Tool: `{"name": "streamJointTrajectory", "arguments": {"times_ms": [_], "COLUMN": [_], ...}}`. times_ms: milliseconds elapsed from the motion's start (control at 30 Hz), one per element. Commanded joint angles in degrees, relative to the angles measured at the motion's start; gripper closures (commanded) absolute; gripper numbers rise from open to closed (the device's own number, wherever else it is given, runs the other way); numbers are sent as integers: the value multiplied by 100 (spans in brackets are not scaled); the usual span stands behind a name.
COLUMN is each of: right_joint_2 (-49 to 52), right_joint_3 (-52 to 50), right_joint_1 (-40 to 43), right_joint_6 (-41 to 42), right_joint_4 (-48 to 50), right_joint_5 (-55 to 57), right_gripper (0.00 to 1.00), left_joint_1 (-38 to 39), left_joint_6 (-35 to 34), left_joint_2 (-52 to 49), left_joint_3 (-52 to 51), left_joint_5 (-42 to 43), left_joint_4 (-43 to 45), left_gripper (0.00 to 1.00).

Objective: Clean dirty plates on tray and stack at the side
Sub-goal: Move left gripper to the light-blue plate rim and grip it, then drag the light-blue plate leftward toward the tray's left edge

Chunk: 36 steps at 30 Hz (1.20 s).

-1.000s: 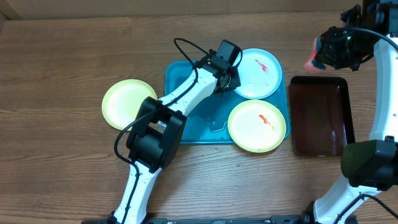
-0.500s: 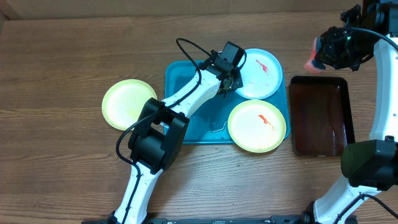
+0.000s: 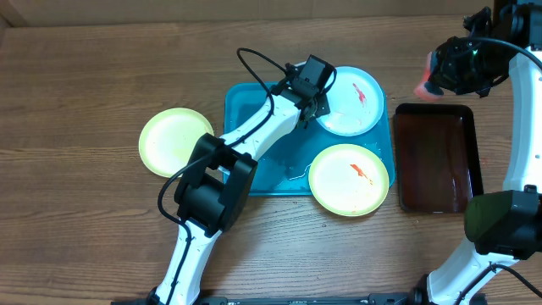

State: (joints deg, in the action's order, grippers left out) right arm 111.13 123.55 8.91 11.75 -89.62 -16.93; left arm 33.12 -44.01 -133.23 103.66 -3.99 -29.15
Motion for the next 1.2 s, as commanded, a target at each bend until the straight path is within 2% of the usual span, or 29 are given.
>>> {"name": "streamJointTrajectory", "arguments": {"times_ms": [0, 133, 367, 633, 867, 1000, 1033, 1167], "right_joint_2": [-46, -46, -46, -46, -46, -46, -46, -46], "right_joint_3": [66, 66, 66, 66, 66, 66, 66, 66], "right_joint_1": [-26, -26, -26, -28, -28, -31, -35, -133], "right_joint_6": [-138, -136, -133, -136, -136, -133, -136, -138], "right_joint_4": [13, 13, 11, -35, -50, -46, -48, -44], "right_joint_5": [39, 37, 33, 13, 13, 13, 13, 17], "right_gripper": [96, 96, 96, 96, 96, 96, 96, 96], "left_joint_1": [-214, -404, -732, -1259, -1628, -1657, -1657, -1648], "left_joint_6": [83, 505, 1639, 2240, 3180, 3853, 3943, 3976], "left_joint_2": [-109, -20, 262, 317, 317, 317, 317, 317], "left_joint_3": [232, 479, 898, 1003, 1003, 1003, 1003, 1003], "left_joint_5": [-236, -238, -247, -240, -144, 232, 332, 481], "left_joint_4": [-162, -634, -1770, -3329, -3696, -3729, -3724, -3764], "left_gripper": [96, 96, 96, 96, 96, 96, 94, 64]}}
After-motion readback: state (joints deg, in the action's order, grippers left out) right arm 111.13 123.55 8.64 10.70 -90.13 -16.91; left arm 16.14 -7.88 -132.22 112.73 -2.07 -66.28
